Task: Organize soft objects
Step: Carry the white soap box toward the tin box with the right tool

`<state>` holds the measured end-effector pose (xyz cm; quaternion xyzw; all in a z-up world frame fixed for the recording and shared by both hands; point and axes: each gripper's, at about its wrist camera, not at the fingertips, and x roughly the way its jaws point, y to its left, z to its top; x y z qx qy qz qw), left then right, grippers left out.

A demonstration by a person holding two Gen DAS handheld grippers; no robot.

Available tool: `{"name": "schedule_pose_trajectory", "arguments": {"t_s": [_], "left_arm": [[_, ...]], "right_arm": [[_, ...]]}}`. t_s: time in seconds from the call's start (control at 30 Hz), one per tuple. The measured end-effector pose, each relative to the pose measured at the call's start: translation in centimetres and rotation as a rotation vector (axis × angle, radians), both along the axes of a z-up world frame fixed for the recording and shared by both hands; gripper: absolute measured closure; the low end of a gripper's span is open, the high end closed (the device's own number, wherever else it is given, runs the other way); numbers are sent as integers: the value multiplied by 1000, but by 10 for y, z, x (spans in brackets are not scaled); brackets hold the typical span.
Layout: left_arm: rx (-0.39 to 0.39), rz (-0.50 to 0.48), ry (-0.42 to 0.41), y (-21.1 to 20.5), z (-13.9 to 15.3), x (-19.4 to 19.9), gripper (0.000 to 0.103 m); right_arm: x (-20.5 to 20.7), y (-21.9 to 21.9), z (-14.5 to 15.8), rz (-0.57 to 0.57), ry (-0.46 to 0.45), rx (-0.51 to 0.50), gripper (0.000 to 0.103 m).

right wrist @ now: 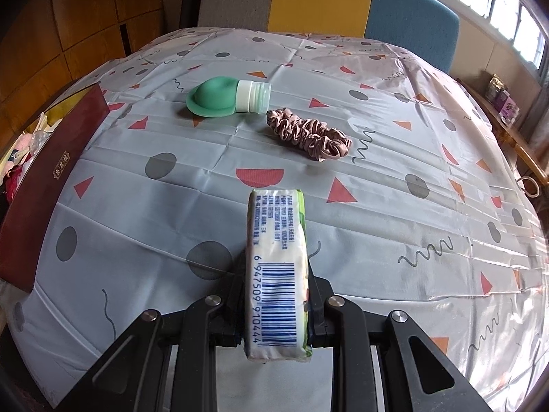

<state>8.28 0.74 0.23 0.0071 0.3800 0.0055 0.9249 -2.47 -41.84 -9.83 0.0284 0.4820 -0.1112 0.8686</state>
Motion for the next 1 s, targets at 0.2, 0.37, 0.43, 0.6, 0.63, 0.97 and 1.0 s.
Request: {"name": "schedule_pose_trajectory", "arguments": {"t_s": [0.2, 0.37, 0.43, 0.6, 0.63, 0.97, 1.0], "left_arm": [[-21, 11, -30, 5, 8, -24, 51], [-31, 9, -35, 10, 9, -35, 51], [-33, 7, -39, 12, 10, -38, 51], [-34, 6, -42, 17, 10, -45, 51], [-38, 6, -40, 18, 10, -46, 51], [-60, 16, -48, 30, 11, -57, 51], [-63, 16, -48, 31, 11, -57, 51]], "right_arm": [[0, 3, 0, -4, -1, -18, 78], [0, 4, 0, -3, 6, -23, 79], [0, 5, 0, -3, 8, -28, 79], [1, 5, 0, -11, 11, -26, 79], [1, 5, -1, -12, 11, -30, 79], [1, 5, -1, -67, 3, -16, 79], [0, 5, -1, -72, 3, -11, 79]]}}
